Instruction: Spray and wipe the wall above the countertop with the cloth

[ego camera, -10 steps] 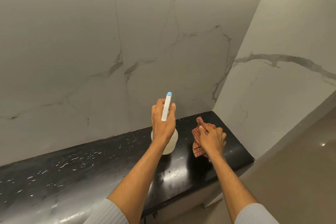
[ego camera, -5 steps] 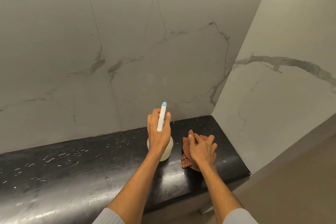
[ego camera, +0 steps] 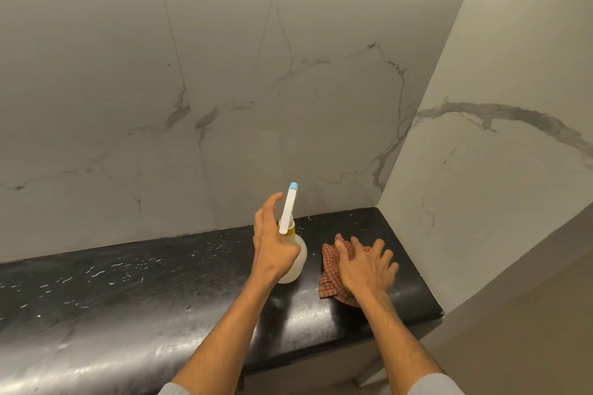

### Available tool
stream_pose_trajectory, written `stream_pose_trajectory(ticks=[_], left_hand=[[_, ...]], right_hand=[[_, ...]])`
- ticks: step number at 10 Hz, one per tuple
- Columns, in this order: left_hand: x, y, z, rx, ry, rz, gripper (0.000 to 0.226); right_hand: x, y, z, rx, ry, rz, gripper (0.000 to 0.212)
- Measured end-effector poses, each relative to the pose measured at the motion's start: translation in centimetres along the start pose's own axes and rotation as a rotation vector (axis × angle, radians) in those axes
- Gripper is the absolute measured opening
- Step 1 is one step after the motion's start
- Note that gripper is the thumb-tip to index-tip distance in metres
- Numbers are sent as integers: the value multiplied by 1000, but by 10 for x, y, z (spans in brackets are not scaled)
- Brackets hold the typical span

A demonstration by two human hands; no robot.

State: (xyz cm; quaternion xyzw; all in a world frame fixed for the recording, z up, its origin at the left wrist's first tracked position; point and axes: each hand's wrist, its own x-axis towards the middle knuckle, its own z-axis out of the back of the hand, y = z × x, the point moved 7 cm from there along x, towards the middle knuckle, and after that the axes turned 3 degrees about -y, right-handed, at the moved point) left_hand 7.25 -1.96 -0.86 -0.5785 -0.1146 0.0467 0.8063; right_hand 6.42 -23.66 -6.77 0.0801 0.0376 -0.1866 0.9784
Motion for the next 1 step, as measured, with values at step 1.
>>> stream_pose_trajectory(ticks=[1], left_hand=[[-8,5,19,203,-9,-30,104]], right_hand=[[3,11,17,1,-91,72,67]])
